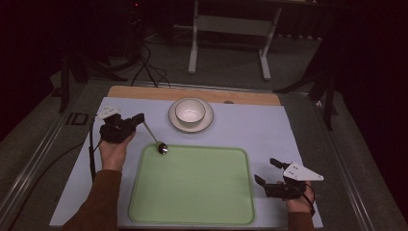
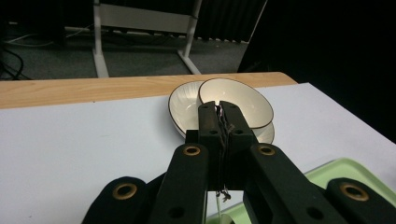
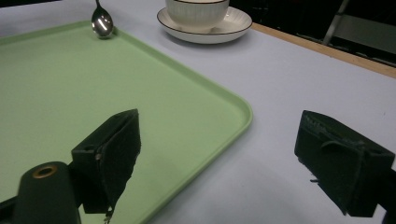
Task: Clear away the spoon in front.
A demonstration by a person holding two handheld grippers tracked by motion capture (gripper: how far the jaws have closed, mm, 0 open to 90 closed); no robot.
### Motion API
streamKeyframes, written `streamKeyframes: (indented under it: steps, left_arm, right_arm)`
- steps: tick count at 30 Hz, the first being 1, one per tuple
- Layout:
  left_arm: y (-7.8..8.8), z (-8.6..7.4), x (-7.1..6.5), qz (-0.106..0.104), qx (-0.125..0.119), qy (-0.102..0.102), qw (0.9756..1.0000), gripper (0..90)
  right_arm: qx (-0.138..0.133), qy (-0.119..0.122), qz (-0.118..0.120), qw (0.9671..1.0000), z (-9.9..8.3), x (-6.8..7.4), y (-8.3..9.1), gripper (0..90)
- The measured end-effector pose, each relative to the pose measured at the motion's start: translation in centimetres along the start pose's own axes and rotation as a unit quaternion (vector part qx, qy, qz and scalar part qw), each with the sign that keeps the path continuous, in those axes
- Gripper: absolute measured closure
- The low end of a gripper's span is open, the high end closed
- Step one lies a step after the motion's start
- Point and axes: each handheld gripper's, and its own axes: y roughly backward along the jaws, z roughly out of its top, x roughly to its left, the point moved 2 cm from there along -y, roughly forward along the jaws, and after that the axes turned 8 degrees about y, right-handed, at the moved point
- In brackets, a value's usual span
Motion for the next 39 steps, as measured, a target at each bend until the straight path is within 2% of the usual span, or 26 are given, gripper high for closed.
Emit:
streamKeyframes:
  steps: [7, 17, 29, 35, 39]
  left_arm:
    - [1.5, 0.3, -0.4, 0.001, 0.006, -0.013, 0.9999, 88.8]
    - [2.4, 0.2, -1.0, 0.001, 0.032, -0.021, 0.9993, 88.8]
    - [4.0, -0.6, -2.1, -0.024, 0.045, -0.029, 0.9983, 88.7]
    - [4.7, -1.2, -2.5, -0.030, 0.059, -0.039, 0.9970, 88.7]
    - [5.1, -1.7, -2.5, -0.035, 0.076, -0.038, 0.9958, 88.7]
  right_arm:
    - [0.001, 0.001, 0.001, 1.0000, 0.0, 0.0, -0.1, 14.0]
    - [0.001, 0.001, 0.001, 1.0000, 0.0, 0.0, 0.0, 14.1]
    - [0.001, 0.002, 0.002, 1.0000, 0.0, 0.0, -0.1, 14.1]
    - [0.001, 0.002, 0.001, 1.0000, 0.0, 0.0, -0.1, 14.1]
    - [0.001, 0.002, 0.001, 1.0000, 0.0, 0.0, -0.1, 14.1]
